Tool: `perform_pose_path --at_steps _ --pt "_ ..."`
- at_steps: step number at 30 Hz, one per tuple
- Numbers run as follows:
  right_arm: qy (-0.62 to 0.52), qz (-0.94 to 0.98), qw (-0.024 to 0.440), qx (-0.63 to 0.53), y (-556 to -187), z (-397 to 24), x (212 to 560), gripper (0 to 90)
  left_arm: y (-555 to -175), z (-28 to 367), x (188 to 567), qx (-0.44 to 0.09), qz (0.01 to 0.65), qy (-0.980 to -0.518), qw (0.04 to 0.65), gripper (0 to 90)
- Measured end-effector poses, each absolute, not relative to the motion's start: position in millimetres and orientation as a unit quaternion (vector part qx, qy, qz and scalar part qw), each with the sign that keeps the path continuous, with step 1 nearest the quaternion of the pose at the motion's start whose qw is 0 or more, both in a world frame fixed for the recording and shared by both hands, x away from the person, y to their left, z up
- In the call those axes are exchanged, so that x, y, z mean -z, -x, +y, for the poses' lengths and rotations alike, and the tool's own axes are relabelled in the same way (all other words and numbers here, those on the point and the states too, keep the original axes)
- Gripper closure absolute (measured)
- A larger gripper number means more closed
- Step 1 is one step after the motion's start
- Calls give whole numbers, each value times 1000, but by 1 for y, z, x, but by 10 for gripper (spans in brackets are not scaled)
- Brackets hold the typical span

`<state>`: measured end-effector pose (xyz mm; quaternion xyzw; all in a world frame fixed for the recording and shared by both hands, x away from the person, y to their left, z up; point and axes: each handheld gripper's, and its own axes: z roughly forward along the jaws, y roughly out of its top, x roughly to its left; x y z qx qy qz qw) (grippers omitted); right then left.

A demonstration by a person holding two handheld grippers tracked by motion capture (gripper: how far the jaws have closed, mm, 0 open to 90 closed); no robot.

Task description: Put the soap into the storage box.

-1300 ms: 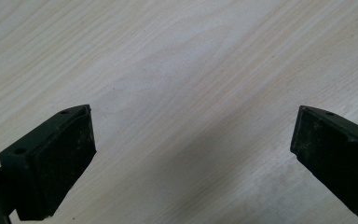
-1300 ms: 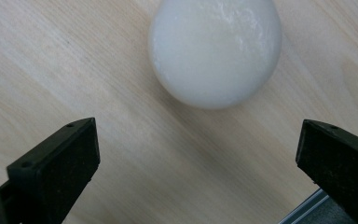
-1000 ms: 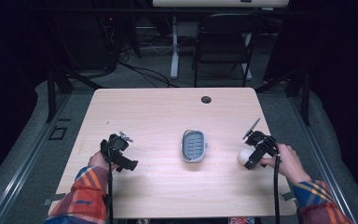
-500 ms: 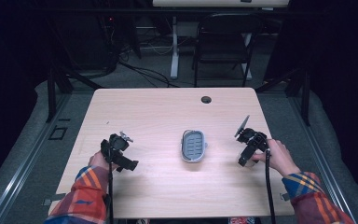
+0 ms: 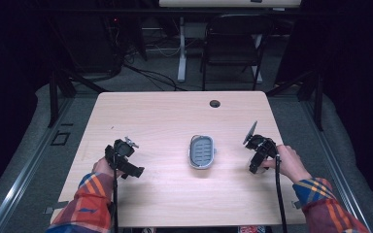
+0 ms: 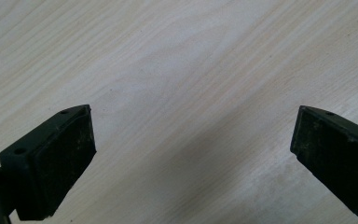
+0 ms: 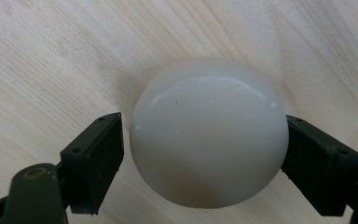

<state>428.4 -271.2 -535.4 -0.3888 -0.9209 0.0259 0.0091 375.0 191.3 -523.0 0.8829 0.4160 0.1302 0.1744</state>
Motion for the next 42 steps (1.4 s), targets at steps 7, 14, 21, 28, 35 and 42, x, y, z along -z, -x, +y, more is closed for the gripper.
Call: perform_pose_path --at_steps 7,14,21,28,35,42 --pt "397 -918 3 -18 -427 -273 537 238 -376 190 524 -130 413 -885 168 0" --pt "387 -922 11 -26 -428 -271 535 240 -375 192 524 -130 415 -884 171 0" --pt "384 -923 6 -16 -426 -270 526 240 -375 192 523 -130 413 -885 173 0" --pt "384 -923 0 -8 -422 -270 519 240 -375 192 523 -130 415 -884 173 0" --pt "377 -926 -9 1 -419 -266 511 240 -375 192 523 -130 415 -884 173 0" --pt "369 -929 -12 6 -418 -260 501 240 -375 193 523 -129 417 -883 172 0"
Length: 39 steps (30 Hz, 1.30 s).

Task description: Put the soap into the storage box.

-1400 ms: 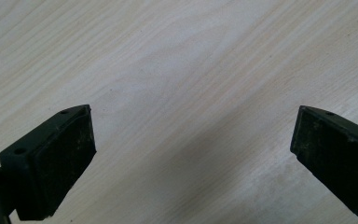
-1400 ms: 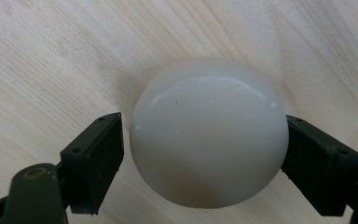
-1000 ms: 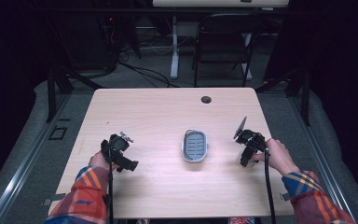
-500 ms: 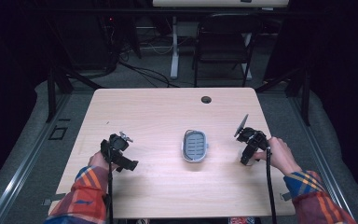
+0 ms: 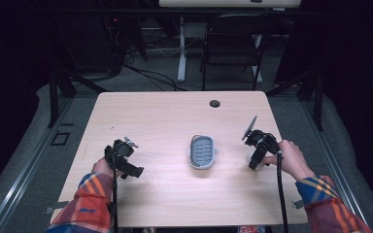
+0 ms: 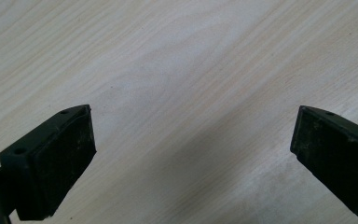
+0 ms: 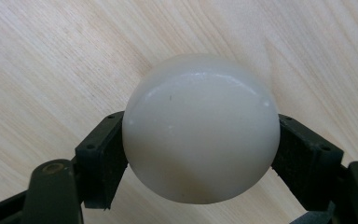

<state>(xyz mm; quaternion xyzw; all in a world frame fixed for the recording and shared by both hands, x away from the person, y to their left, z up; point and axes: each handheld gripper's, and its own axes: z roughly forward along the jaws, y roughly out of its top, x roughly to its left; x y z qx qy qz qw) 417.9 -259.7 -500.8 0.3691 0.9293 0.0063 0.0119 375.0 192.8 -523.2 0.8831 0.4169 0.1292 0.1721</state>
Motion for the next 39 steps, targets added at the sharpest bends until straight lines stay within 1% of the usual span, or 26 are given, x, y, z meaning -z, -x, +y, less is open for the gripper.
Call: perform_pose_path --at_steps 21,24,39 --pt "-346 938 17 -8 -421 -239 479 241 -376 192 523 -127 419 -882 176 0" --pt "-347 937 11 -17 -423 -236 479 241 -376 193 523 -127 419 -882 176 0" --pt "-324 946 11 -14 -430 -218 473 241 -376 191 524 -127 415 -884 173 0"
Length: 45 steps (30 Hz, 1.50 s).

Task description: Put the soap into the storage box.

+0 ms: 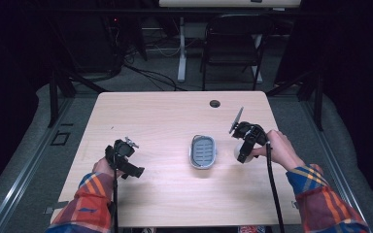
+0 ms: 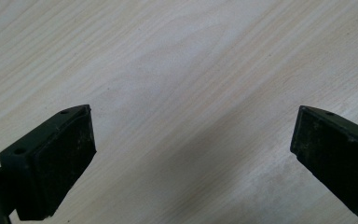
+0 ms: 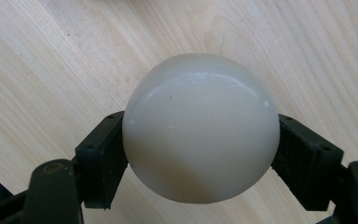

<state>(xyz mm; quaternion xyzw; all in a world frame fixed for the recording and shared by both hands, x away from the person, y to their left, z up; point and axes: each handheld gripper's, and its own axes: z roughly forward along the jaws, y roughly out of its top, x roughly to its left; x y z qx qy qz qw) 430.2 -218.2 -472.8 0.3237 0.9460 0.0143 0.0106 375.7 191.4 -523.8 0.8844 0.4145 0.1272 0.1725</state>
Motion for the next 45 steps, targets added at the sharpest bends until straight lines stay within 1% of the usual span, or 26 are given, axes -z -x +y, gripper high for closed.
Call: perform_pose_path --at_steps 10,26,45 --pt "-315 949 12 -13 -436 -204 467 241 -375 192 524 -124 410 -887 175 0" --pt "-308 951 19 -12 -443 -196 458 241 -376 190 523 -124 408 -888 174 0" --pt "-291 956 24 -8 -448 -177 446 241 -376 191 523 -124 410 -886 179 0"
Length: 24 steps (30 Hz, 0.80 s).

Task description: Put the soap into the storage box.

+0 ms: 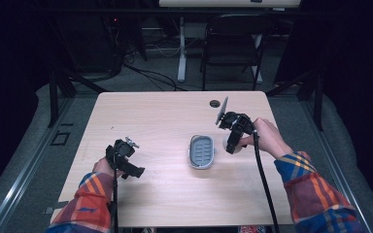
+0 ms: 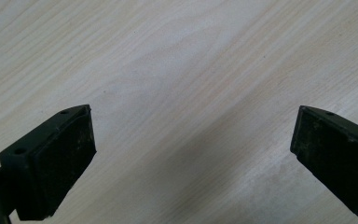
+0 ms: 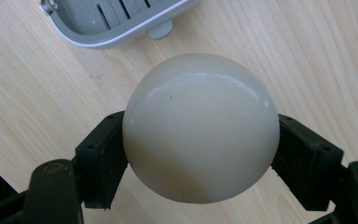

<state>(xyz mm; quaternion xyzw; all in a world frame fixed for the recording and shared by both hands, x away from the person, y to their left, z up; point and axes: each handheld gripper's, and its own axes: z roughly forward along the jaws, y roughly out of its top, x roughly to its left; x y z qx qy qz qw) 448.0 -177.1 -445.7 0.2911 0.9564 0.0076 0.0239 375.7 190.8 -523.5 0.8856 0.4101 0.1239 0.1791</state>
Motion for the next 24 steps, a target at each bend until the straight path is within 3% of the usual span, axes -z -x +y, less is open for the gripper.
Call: perform_pose_path --at_steps 24 --pt "-268 963 28 -10 -457 -146 435 241 -376 191 523 -124 410 -885 180 0"
